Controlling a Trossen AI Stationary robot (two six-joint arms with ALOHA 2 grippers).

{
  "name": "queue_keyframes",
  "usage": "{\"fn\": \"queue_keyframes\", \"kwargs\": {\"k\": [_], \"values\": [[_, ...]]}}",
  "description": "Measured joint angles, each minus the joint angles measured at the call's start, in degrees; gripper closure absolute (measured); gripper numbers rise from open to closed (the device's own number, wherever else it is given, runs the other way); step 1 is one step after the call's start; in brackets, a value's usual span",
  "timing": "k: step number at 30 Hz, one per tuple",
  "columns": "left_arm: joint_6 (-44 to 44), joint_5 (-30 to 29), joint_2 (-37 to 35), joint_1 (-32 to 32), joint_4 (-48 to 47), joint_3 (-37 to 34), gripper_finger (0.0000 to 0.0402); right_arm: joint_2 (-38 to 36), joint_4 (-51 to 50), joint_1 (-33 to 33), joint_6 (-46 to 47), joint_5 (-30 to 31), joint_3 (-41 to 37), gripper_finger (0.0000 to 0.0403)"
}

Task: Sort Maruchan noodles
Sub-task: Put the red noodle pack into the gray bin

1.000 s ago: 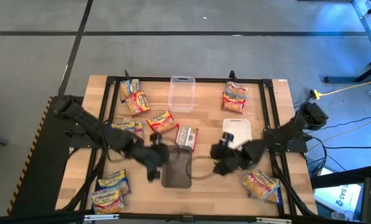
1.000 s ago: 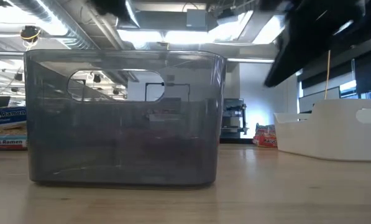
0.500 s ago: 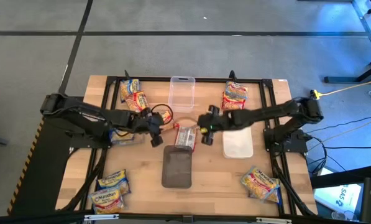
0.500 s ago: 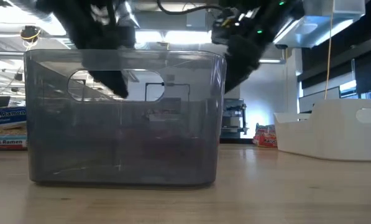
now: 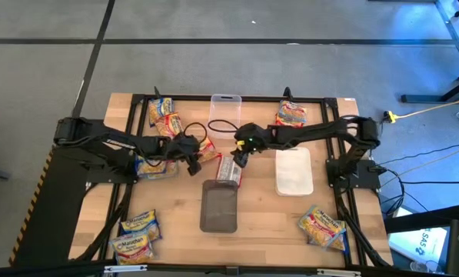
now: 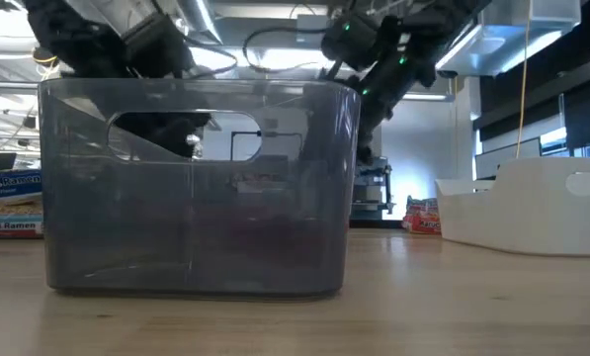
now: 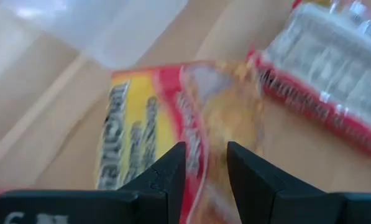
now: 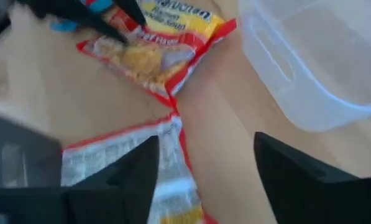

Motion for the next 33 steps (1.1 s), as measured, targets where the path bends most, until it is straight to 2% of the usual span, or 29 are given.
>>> {"fn": "queue_keyframes", "kwargs": {"k": [4, 8, 16, 25, 29, 33], "values": [[2.6, 0.7, 3.8, 0.4, 4.5, -0.4, 0.0292, 3.5, 3.2, -0.4, 4.0, -0.5, 0.0, 0.0123], [6.0, 2.6, 7.7, 0.5, 10.6, -0.4, 0.0292, 6.7, 8.2, -0.5, 8.7, -2.1, 0.0, 0.0103], [12.0, 11.1, 12.0, 0.5, 18.4, -0.3, 0.0292, 10.9, 12.7, -0.5, 13.2, -4.3, 0.0, 0.0100], [17.7, 12.8, 12.1, 0.4, 21.9, -0.5, 0.0292, 14.2, 18.7, -0.5, 17.5, -8.4, 0.0, 0.0100], [18.6, 10.2, 10.5, 0.3, 19.9, 0.1, 0.0292, 15.4, 19.2, -0.5, 18.2, -9.2, 0.1, 0.0100], [13.8, 8.8, 4.0, 0.4, 9.6, 2.2, 0.0292, 15.5, 19.2, -0.5, 18.1, -9.2, 0.2, 0.0100]]}}
